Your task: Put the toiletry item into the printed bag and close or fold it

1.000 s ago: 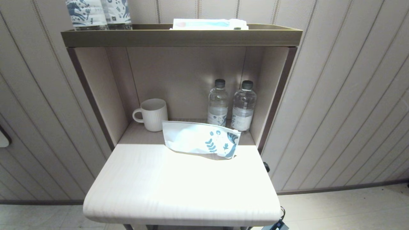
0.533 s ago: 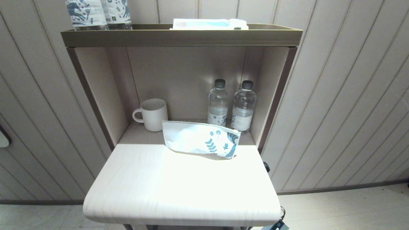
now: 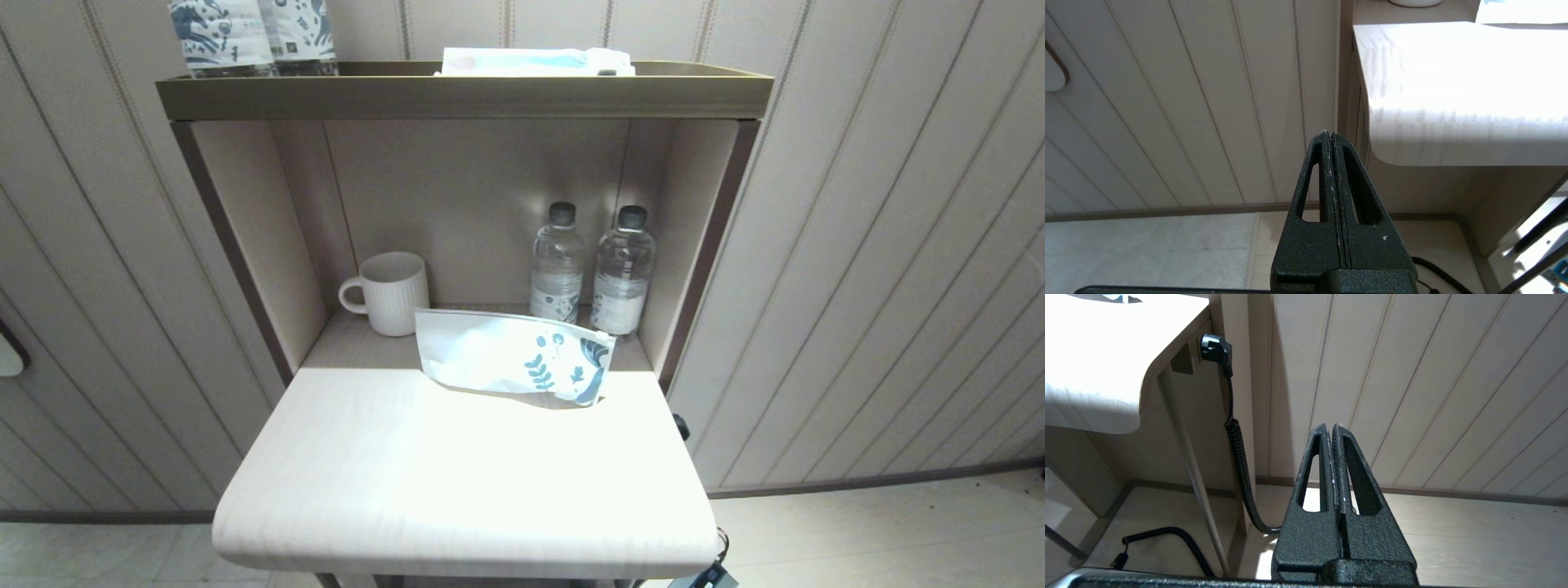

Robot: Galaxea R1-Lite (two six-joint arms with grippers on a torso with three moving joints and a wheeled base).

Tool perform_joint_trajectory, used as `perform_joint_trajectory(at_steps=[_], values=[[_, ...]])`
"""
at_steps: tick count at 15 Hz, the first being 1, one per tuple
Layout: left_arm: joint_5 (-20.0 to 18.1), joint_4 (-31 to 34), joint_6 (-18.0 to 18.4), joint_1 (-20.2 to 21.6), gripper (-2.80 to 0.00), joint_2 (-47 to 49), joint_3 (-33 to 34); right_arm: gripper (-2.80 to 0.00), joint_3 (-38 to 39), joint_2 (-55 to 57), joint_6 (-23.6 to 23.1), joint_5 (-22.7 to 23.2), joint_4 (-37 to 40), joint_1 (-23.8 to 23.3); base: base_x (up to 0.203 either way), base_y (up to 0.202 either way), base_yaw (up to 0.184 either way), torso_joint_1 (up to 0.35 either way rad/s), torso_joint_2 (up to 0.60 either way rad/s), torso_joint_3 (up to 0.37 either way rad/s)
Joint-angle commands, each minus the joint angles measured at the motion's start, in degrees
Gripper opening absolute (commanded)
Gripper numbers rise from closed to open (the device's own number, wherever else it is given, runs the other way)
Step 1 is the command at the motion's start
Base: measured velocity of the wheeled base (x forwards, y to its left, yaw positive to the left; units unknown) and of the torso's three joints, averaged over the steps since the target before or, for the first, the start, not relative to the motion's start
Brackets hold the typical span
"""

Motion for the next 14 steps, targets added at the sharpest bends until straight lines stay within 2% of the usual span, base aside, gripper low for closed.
perform_joint_trajectory(at_steps=[1, 4, 14], values=[[0.09, -0.03, -0.25, 0.0, -2.8, 0.09, 0.07, -2.8, 0.07, 0.0, 0.41, 0.06, 0.18, 0.01, 0.0, 0.0, 0.0, 0.0, 0.0, 0.0], [0.52, -1.5, -2.96, -0.2, -2.8, 0.05, 0.16, -2.8, 0.07, 0.0, 0.94, 0.06, 0.18, 0.01, 0.0, 0.0, 0.0, 0.0, 0.0, 0.0], [0.61, -1.61, -3.24, -0.35, -2.8, 0.07, 0.16, -2.8, 0.07, 0.0, 2.96, -1.43, 0.18, 0.01, 0.0, 0.0, 0.0, 0.0, 0.0, 0.0]])
